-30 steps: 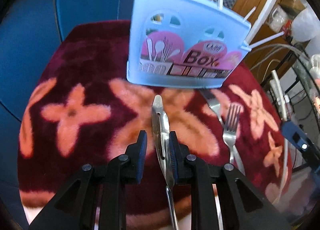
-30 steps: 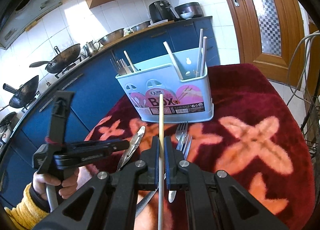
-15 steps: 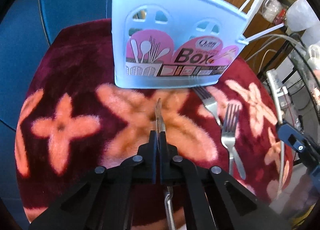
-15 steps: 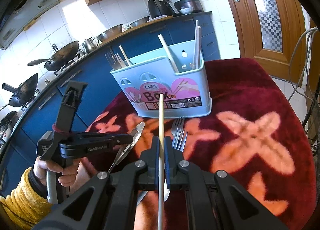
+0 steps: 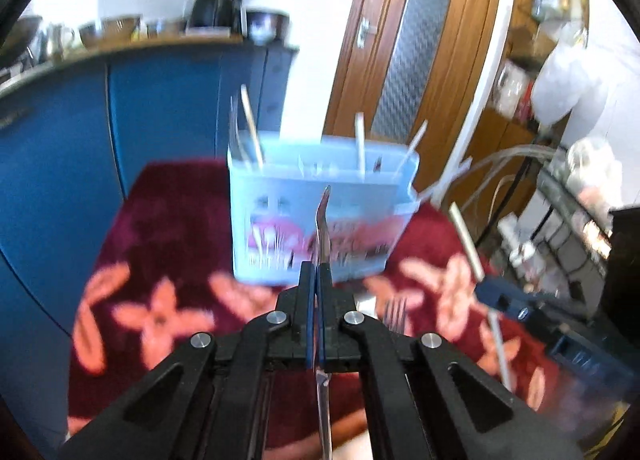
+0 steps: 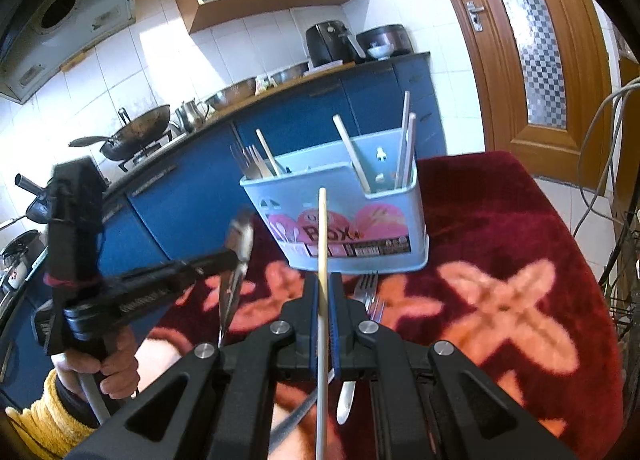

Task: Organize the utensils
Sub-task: 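Raise both tools over the blue holder and lower knife and chopstick into it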

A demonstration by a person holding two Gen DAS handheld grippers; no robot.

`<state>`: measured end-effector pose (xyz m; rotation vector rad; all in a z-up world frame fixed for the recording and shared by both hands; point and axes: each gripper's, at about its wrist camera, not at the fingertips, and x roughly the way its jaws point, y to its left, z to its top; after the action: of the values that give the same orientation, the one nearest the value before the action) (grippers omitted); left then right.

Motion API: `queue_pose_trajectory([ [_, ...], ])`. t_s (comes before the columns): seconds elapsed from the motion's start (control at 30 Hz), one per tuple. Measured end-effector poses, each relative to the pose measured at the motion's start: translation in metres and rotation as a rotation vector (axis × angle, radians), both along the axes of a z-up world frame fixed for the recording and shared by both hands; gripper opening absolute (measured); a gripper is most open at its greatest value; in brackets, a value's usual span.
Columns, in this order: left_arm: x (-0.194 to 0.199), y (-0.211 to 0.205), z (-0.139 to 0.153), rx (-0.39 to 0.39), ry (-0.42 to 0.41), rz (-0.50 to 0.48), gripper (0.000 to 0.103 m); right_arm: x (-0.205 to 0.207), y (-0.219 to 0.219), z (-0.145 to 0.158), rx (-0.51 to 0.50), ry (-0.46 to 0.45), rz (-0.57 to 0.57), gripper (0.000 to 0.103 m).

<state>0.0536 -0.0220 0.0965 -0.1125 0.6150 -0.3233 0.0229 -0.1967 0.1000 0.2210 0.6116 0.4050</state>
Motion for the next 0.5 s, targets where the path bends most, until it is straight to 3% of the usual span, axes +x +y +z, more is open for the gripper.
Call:
queue_pose_trajectory([
  [0.1, 0.001, 0.003, 0.021, -0.006, -0.067, 0.032, 0.000, 0.001, -0.001, 0.006, 0.007, -0.017, -0.005, 0.006],
  [0.5, 0.016, 0.024, 0.081, -0.075, -0.158, 0.082, 0.000, 0.012, -0.004, 0.025, 0.002, -0.085, -0.020, 0.006],
])
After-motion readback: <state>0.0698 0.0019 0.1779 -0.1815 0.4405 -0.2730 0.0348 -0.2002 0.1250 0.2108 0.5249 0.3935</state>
